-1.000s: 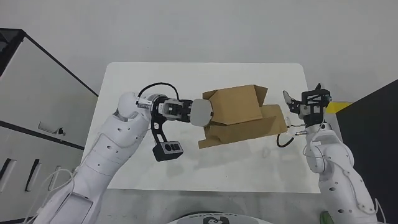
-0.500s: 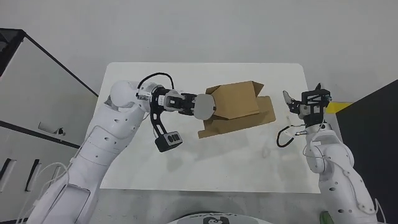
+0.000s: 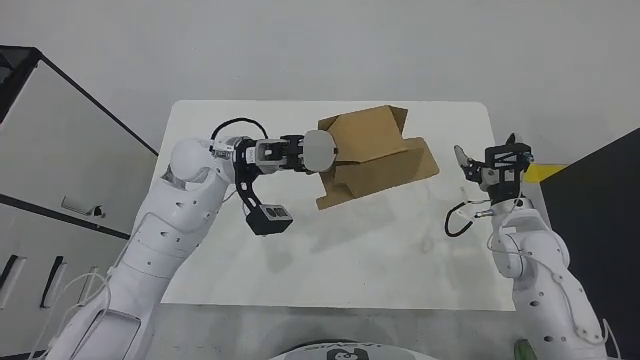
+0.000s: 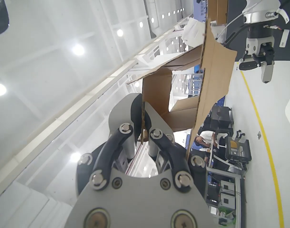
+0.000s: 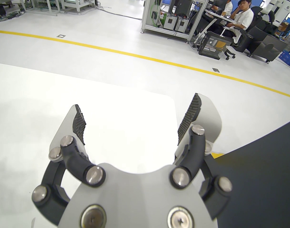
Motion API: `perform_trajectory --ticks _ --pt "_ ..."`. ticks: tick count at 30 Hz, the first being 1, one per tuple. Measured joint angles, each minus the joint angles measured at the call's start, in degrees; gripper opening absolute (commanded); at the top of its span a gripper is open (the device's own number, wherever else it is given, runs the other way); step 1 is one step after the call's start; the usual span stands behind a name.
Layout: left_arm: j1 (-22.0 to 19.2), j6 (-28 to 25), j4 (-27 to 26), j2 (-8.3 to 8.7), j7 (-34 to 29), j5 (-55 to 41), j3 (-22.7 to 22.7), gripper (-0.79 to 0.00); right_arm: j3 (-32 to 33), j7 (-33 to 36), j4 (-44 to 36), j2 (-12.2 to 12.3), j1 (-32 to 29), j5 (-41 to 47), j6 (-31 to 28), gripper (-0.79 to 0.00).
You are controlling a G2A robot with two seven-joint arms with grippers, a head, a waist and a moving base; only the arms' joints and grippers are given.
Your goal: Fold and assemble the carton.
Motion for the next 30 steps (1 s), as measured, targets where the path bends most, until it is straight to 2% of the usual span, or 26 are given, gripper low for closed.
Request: perform_trajectory --ticks 5,9,18,25,30 --pt "3.13 -2.77 -1.58 0.6 -2.44 -1.38 -2.0 -0.785 2.0 2.14 -0.73 0.43 0.88 5.51 -9.79 0.0" --pt "5.5 -4.33 -3.47 0.98 -3.9 -2.04 -2.98 -0.785 3.97 6.48 -1.54 0.87 1.37 11.61 -18.39 0.0" --pt "6.0 -5.18 -4.44 1.05 -4.5 -1.09 -2.55 -0.785 4.27 6.66 -1.94 0.92 1.65 12.77 -19.64 0.0" --pt "7.04 -7.9 -4.65 1.72 -2.42 -0.57 -3.52 -0.785 7.17 12.42 -1.78 1.85 4.5 21.06 -31.54 0.0" --pt "7.81 -7.92 -4.65 2.01 -1.75 -1.52 -4.15 -0.785 8.2 17.66 -1.15 2.45 6.58 26.93 -36.51 0.0"
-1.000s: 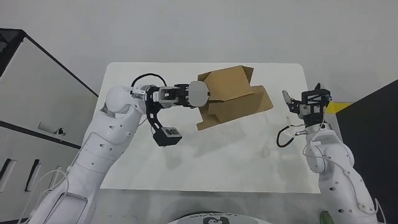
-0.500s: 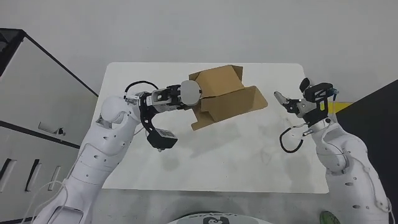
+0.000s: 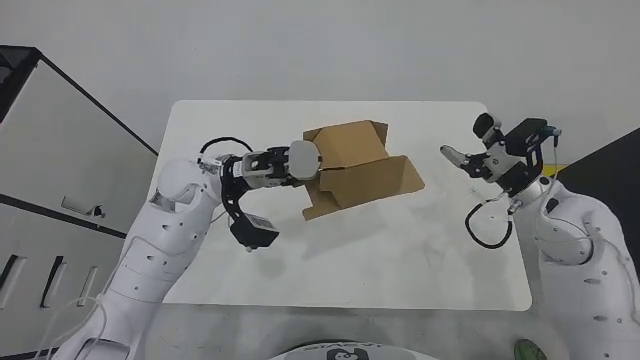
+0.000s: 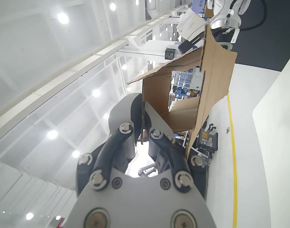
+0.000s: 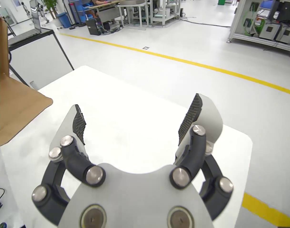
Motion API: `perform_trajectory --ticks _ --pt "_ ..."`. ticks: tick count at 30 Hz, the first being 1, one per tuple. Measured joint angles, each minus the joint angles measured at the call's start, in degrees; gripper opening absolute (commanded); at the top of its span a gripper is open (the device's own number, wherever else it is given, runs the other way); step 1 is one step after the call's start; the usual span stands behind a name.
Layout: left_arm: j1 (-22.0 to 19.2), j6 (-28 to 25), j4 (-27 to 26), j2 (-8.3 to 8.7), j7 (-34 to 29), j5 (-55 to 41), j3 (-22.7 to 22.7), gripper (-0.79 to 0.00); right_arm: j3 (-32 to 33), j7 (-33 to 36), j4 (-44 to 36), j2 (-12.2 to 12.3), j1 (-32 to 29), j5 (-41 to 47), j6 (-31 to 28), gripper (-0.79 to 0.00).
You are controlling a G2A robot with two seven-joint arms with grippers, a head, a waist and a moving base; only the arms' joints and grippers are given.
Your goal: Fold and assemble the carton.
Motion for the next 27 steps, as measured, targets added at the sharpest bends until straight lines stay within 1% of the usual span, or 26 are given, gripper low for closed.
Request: perform_trajectory --ticks 8,10,11,14,15,18,21,24,25,27 --pt "0.27 0.33 -0.41 0.02 -0.75 -0.03 -0.04 -0.785 -0.04 0.01 0.15 -0.01 -0.02 0.23 0.14 0.0" --pt "0.52 -0.25 -1.02 0.14 -0.86 0.19 -0.07 -0.785 -0.45 1.8 1.12 0.05 0.22 3.63 0.49 0.0" --pt "0.54 -0.6 -1.11 0.23 -0.58 0.33 -0.22 -0.785 -0.5 3.95 1.58 0.19 0.71 6.64 0.14 0.0" --pt "0.46 -1.04 -1.11 0.47 0.71 0.17 -0.73 -0.785 -0.33 15.0 3.05 1.05 3.31 19.41 -0.69 0.0" --pt "0.39 -1.02 -1.02 0.52 1.15 0.01 -0.79 -0.785 -0.34 19.91 3.67 1.43 4.48 24.84 0.01 0.0" --pt "0.11 -0.71 -0.87 0.56 2.03 -0.52 -0.51 -0.785 -0.23 32.41 4.98 2.43 7.74 36.57 3.87 0.0" --pt "-0.09 -0.09 -0.52 0.49 2.39 -1.05 0.22 -0.785 -0.67 41.93 6.92 3.13 10.65 45.89 8.97 0.0" --pt "-0.3 0.42 -0.16 0.39 2.57 -1.27 1.01 -0.785 -1.27 49.14 8.23 3.43 12.11 53.86 14.06 0.0" --pt "-0.32 0.45 -0.15 0.39 2.59 -1.25 1.06 -0.785 -1.27 49.67 8.23 3.43 12.09 54.4 14.07 0.0" --pt "-0.32 0.45 -0.16 0.39 2.59 -1.22 1.05 -0.785 -1.24 48.32 8.17 3.42 12.02 53.14 13.35 0.0"
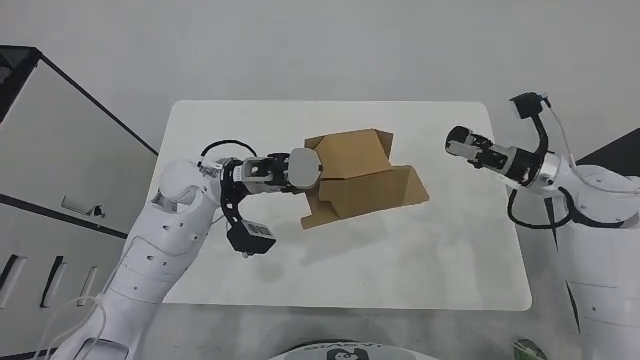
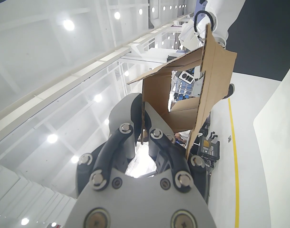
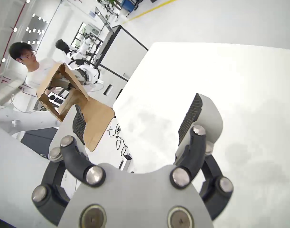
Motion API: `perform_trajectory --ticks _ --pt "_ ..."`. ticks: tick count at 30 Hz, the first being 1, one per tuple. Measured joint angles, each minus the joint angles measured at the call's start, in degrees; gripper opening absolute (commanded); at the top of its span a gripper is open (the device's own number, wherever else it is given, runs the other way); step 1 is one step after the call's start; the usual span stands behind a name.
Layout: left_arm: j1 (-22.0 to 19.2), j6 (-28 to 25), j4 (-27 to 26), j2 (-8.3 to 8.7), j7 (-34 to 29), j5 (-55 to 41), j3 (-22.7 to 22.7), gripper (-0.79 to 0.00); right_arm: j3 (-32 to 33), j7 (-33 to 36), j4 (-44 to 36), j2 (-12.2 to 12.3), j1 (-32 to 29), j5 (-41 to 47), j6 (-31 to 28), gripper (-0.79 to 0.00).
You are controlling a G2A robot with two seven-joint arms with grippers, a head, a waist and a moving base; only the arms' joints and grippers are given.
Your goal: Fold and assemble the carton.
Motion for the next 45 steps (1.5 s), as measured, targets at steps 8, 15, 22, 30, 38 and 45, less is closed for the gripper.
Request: perform_trajectory --ticks 8,15,22,30,38,45 --pt "-0.04 -0.75 -1.16 0.19 0.23 1.4 0.52 -0.785 -2.03 0.87 -0.25 -0.09 -0.63 7.58 4.66 0.0" --pt "-0.58 1.75 -0.37 0.29 2.35 1.03 0.78 -0.785 -4.99 15.2 4.51 0.36 4.78 31.0 24.61 0.0" --pt "-0.73 3.14 0.05 0.31 3.19 0.3 1.38 -0.785 -7.52 19.0 7.65 0.47 8.9 37.66 33.62 0.0" --pt "-0.33 2.8 -0.87 0.27 2.14 0.22 1.87 -0.785 -8.55 17.66 7.87 0.07 7.77 40.35 36.04 0.0" --pt "-0.96 4.22 -1.24 0.25 2.86 0.87 2.78 -0.785 -12.22 16.37 8.28 -0.28 7.97 54.86 47.69 0.0" --pt "-0.39 3.84 -2.48 0.31 1.25 1.46 2.9 -0.785 -13.47 13.69 7.24 -0.57 6.98 58.93 50.16 0.0"
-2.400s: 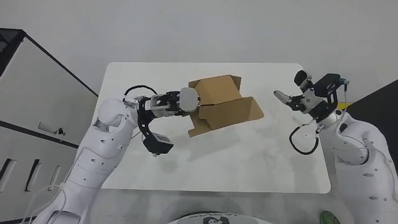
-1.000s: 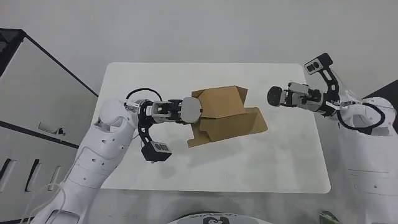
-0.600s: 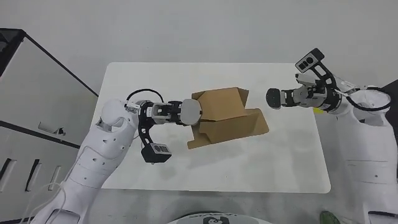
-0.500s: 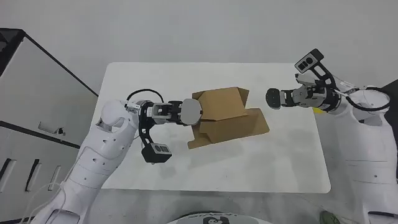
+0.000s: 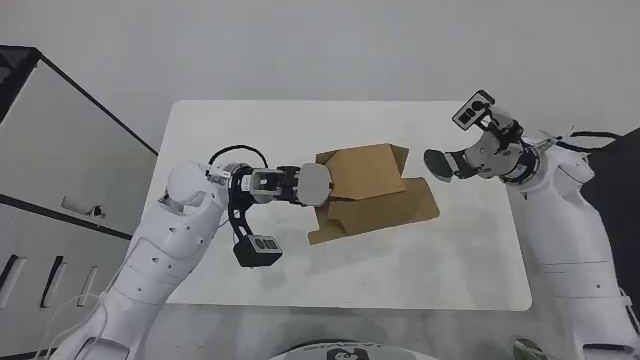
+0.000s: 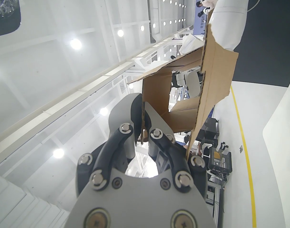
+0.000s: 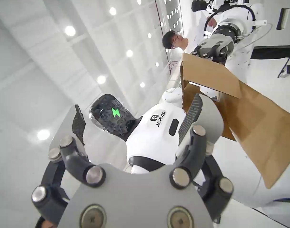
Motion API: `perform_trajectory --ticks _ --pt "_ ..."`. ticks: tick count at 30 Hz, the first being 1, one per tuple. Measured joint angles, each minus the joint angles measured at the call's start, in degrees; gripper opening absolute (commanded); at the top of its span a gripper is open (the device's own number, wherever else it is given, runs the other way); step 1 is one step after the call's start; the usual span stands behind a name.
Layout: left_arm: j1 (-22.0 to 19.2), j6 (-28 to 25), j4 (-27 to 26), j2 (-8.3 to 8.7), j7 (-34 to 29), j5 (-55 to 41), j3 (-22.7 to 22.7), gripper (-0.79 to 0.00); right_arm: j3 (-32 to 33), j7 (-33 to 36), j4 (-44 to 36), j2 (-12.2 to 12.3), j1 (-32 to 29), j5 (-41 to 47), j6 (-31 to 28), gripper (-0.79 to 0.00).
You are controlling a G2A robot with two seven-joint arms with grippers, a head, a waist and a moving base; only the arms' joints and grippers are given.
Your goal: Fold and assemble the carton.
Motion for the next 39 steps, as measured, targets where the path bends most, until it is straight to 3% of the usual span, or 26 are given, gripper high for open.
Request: perform_trajectory --ticks 6,14,27,39 --pt "-0.34 -0.16 -0.12 0.1 0.27 0.45 0.4 -0.785 -3.0 -5.48 -1.55 0.29 -0.06 9.29 5.49 0.0" --pt "-1.26 0.16 0.79 0.04 0.24 0.33 1.27 -0.785 -6.61 -9.15 -2.52 1.41 0.42 14.55 9.19 0.0" --pt "-2.27 0.89 2.08 -0.07 0.5 -1.61 2.02 -0.785 -8.49 -6.55 -1.02 3.9 1.3 8.5 6.58 0.0" --pt "-2.83 0.62 2.64 -0.18 0.12 -1.85 3.1 -0.785 -8.49 -4.23 -0.41 4.3 1.96 3.3 1.77 0.0"
